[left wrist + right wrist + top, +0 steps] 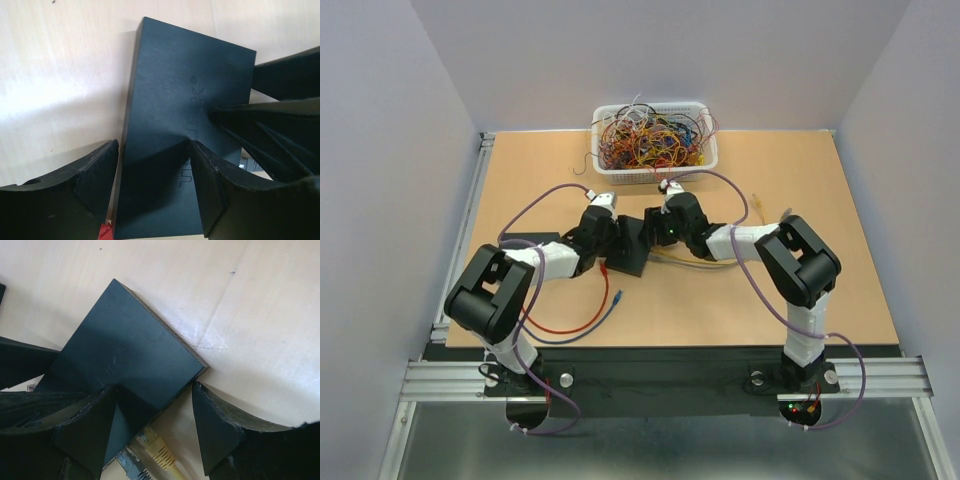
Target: Insert the plug into the switch port
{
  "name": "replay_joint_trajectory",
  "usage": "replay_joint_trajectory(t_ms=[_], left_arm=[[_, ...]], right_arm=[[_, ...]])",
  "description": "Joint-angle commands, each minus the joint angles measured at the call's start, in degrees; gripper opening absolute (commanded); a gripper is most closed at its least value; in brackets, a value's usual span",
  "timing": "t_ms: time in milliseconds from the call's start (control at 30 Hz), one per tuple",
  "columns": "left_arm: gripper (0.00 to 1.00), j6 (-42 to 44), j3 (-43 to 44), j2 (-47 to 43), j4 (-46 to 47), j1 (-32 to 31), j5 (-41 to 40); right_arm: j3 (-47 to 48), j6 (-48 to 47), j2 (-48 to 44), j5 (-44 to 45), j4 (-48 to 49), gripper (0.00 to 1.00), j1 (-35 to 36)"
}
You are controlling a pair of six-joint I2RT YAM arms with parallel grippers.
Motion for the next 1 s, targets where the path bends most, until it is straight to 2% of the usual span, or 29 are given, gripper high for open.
replay_joint_trajectory(t_ms=[0,167,367,500,567,600,767,967], left_arm=[[0.7,-0.1,-1.5,-3.0,-2.7,-0.2,-3.5],[0.7,0.0,-0.9,-3.4,-3.4,0.2,-4.3],[0.7,0.8,2.8,-3.0,-5.8,0.3,-4.5],[0.7,-0.7,3.1,-2.7,-6.0,0.3,-3.1],[0.7,-2.1,2.4,-2.7,-5.7,0.2,-2.7],[0.7,-3.5,1.3,-2.6,-5.3,0.2,-2.3],[0.7,-9.2,-2.0,-3.1,-2.2,0.0,-0.4],[0.7,-15.4,-1.7,-2.9,-0.7,-2.7,3.6]], right_arm=[[2.4,0.7,0.9,-7.0,2.6,0.66,0.3],[1.7,-0.3,0.7,-8.3,3.7,0.66,0.3],[4.2,-4.8,-1.0,-3.4,-1.3,0.67,0.3],[6.7,-8.0,-3.5,2.9,-5.3,0.68,0.3],[6.2,-9.1,-6.3,5.7,-7.3,0.7,0.4],[5.8,-9.6,-7.5,10.0,-7.9,0.71,0.3],[-1.3,-9.2,-18.5,17.3,-9.7,0.77,-1.2],[-10.0,-7.9,-32.0,17.7,-10.5,0.81,-1.3]])
